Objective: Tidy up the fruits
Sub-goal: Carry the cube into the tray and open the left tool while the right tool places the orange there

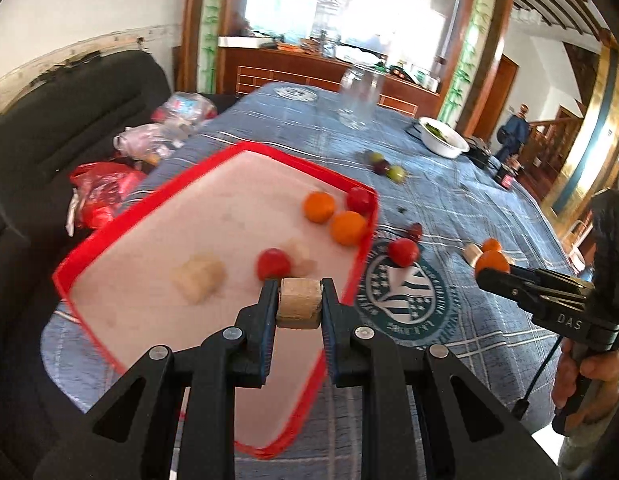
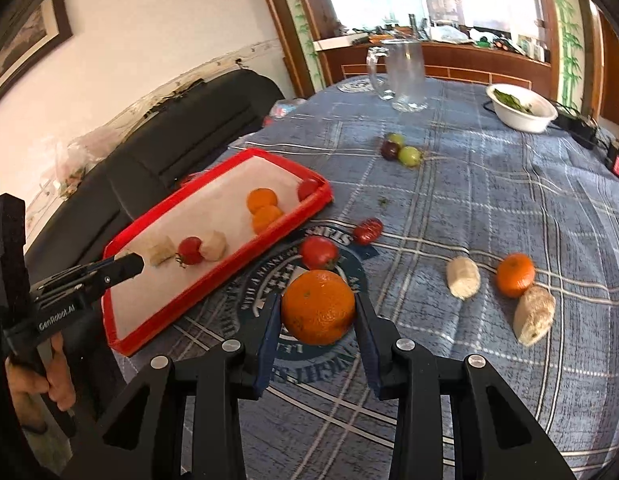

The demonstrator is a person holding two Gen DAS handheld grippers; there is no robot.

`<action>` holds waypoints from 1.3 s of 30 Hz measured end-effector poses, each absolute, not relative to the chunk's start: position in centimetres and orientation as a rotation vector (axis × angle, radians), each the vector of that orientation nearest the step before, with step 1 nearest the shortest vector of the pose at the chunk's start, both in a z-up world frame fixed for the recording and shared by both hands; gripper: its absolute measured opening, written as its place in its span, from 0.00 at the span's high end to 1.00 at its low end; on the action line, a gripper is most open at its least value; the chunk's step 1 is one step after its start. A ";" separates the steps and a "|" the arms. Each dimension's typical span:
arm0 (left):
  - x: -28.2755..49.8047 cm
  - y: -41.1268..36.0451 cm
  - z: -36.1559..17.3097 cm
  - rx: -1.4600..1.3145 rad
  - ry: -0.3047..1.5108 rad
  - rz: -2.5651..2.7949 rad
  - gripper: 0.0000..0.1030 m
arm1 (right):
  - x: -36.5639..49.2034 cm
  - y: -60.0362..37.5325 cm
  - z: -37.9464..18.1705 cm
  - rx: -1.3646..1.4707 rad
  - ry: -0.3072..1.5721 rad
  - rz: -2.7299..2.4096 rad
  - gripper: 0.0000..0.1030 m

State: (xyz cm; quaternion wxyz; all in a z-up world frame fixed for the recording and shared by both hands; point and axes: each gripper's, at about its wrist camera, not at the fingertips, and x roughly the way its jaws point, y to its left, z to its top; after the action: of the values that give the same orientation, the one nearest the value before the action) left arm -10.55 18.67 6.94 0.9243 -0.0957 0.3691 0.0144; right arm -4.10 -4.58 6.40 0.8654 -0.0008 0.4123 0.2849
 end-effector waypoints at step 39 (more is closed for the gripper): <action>-7.3 19.6 2.8 -0.199 0.885 0.041 0.82 | 3.5 9.8 4.9 -0.079 0.937 0.844 0.65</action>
State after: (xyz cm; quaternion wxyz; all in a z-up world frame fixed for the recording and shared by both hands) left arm -7.27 19.56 2.84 0.8987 -0.0963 0.4273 0.0197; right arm 3.50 9.78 4.85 0.8069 -0.0371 0.4380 0.3946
